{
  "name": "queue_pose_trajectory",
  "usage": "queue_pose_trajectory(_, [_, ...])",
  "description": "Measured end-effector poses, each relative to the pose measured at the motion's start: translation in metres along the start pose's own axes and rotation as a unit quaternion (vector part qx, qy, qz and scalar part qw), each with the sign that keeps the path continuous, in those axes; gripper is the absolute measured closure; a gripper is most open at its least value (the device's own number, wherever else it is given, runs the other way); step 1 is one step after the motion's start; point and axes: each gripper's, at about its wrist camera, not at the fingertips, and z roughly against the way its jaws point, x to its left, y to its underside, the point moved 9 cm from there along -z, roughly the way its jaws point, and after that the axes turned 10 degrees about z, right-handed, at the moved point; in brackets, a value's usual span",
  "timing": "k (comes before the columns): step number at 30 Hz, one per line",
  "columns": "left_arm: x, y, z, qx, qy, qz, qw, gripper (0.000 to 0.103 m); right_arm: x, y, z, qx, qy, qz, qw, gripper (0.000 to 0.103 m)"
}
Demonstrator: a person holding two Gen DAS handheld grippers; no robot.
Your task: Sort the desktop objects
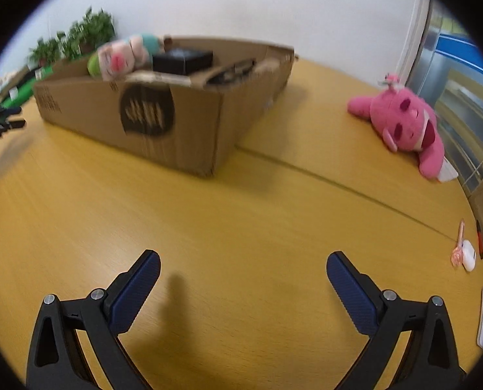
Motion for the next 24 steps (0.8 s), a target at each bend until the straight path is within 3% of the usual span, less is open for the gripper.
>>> queue_pose_trajectory(3, [0.008, 0.011, -0.015, 0.036, 0.015, -0.004, 0.9992, 0.003, -0.005, 0.004, -0.004, 0.001, -0.020, -0.019, 1.000, 0.001])
queue_pose_trajectory(5, [0.007, 0.009, -0.016, 0.031, 0.042, -0.002, 0.9986, 0.003, -0.007, 0.006, -0.005, -0.003, -0.036, -0.022, 0.999, 0.001])
queue_pose_trajectory(9, [0.004, 0.006, -0.019, 0.036, 0.062, -0.027, 0.9971, 0.001, -0.013, 0.007, -0.008, -0.004, -0.062, -0.032, 0.998, 0.001])
queue_pose_trajectory(12, [0.006, 0.004, -0.021, 0.040, 0.081, -0.056, 0.9943, 0.000, -0.013, 0.007, -0.008, -0.007, -0.073, -0.018, 0.997, 0.000])
queue_pose_trajectory(17, [0.014, 0.004, -0.020, 0.048, 0.133, -0.120, 0.9827, 0.000, -0.016, 0.005, -0.008, -0.017, -0.110, 0.034, 0.993, 0.000])
queue_pose_trajectory(24, [0.014, 0.005, -0.019, 0.048, 0.133, -0.120, 0.9827, 0.000, -0.017, 0.000, -0.013, -0.019, -0.118, 0.046, 0.992, 0.000])
